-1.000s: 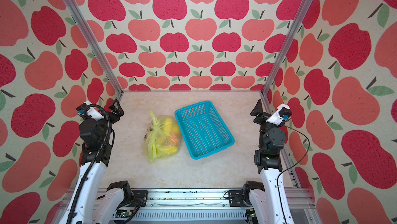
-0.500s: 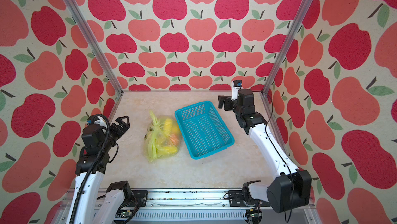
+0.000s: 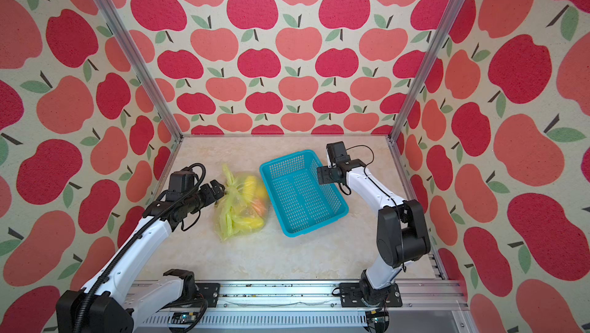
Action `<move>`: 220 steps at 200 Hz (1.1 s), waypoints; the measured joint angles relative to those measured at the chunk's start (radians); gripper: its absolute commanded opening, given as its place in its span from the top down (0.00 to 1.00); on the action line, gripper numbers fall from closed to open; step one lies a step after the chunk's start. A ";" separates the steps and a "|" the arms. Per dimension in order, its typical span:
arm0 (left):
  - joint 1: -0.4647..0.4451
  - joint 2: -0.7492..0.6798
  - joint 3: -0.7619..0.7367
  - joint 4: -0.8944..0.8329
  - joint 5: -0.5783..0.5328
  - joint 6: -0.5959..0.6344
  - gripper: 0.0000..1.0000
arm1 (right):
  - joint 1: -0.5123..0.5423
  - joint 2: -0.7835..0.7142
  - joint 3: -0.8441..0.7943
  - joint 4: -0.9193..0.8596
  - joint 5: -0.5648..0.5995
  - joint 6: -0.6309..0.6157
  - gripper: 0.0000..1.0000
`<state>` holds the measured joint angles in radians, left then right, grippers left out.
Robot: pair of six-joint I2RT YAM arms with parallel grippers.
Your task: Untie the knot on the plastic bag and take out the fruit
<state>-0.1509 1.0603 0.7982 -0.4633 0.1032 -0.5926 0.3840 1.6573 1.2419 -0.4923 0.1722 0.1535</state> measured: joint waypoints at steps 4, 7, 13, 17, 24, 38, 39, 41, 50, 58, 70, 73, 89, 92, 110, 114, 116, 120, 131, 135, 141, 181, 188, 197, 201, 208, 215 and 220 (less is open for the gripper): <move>-0.001 0.007 0.003 0.000 -0.002 0.001 0.03 | -0.005 0.007 0.000 -0.003 0.004 0.004 0.22; -0.002 0.013 0.006 -0.001 -0.002 0.005 0.03 | -0.008 0.011 0.000 -0.005 0.008 0.006 0.23; -0.002 0.025 0.012 -0.004 -0.002 0.007 0.03 | -0.015 0.018 0.000 -0.008 0.015 0.014 0.24; -0.003 0.037 0.016 -0.005 -0.003 0.009 0.03 | -0.023 0.020 -0.002 -0.010 0.018 0.014 0.25; -0.003 0.055 0.026 -0.005 -0.002 0.012 0.03 | -0.034 0.021 -0.006 -0.010 0.018 0.022 0.27; -0.004 0.098 0.048 -0.006 -0.002 0.018 0.03 | -0.064 0.013 -0.026 -0.002 0.025 0.039 0.33; -0.004 0.100 0.049 -0.006 -0.002 0.018 0.03 | -0.066 0.012 -0.027 -0.002 0.025 0.040 0.33; -0.004 0.107 0.053 -0.006 -0.002 0.019 0.03 | -0.071 0.010 -0.032 -0.001 0.029 0.041 0.34; -0.005 0.136 0.069 -0.006 -0.002 0.026 0.03 | -0.095 -0.003 -0.055 0.004 0.038 0.051 0.35; -0.007 0.161 0.084 -0.006 -0.001 0.032 0.02 | -0.117 -0.019 -0.080 0.005 0.047 0.063 0.34; -0.013 0.197 0.104 -0.004 0.001 0.036 0.02 | -0.147 -0.053 -0.124 0.004 0.068 0.079 0.32; -0.015 0.204 0.109 -0.004 0.001 0.037 0.02 | -0.156 -0.065 -0.137 0.004 0.072 0.084 0.31; -0.034 0.250 0.135 0.002 0.001 0.043 0.02 | -0.190 -0.134 -0.201 0.004 0.098 0.103 0.30; -0.038 0.259 0.140 0.002 0.001 0.045 0.02 | -0.196 -0.148 -0.213 0.005 0.101 0.108 0.30; -0.059 0.327 0.184 0.003 -0.002 0.057 0.12 | -0.222 -0.238 -0.272 0.004 0.119 0.124 0.26; -0.064 0.344 0.197 0.002 -0.002 0.066 0.16 | -0.224 -0.254 -0.280 0.004 0.123 0.126 0.25; -0.066 0.355 0.203 0.003 -0.002 0.061 0.18 | -0.225 -0.264 -0.282 0.003 0.126 0.129 0.24; -0.071 0.370 0.215 0.003 -0.002 0.072 0.22 | -0.226 -0.278 -0.287 0.003 0.127 0.130 0.23; -0.085 0.424 0.252 0.010 0.002 0.075 0.43 | -0.225 -0.316 -0.289 0.003 0.132 0.137 0.22; -0.090 0.442 0.266 0.011 0.003 0.085 0.51 | -0.225 -0.327 -0.289 0.003 0.134 0.137 0.22; -0.103 0.473 0.291 0.011 0.004 0.090 0.60 | -0.225 -0.346 -0.289 0.003 0.134 0.140 0.21; -0.217 0.656 0.474 0.023 0.029 0.154 0.92 | -0.187 -0.494 -0.287 0.002 0.140 0.144 0.20; -0.238 0.689 0.517 0.022 0.039 0.168 0.92 | -0.166 -0.513 -0.283 0.003 0.139 0.144 0.20; -0.263 0.725 0.569 0.021 0.051 0.188 0.86 | -0.134 -0.528 -0.277 0.006 0.132 0.142 0.19; -0.274 0.740 0.594 0.019 0.056 0.193 0.82 | -0.117 -0.533 -0.274 0.013 0.130 0.140 0.19; -0.294 0.761 0.631 0.019 0.063 0.209 0.69 | -0.082 -0.538 -0.270 0.026 0.121 0.133 0.18; -0.313 0.773 0.659 0.018 0.063 0.226 0.55 | -0.044 -0.539 -0.267 0.044 0.106 0.122 0.17; -0.323 0.774 0.671 0.019 0.063 0.233 0.50 | -0.014 -0.539 -0.267 0.061 0.096 0.113 0.16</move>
<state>-0.4740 1.8339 1.4693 -0.4442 0.1658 -0.3595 0.3702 1.1187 0.9749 -0.4316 0.2680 0.2665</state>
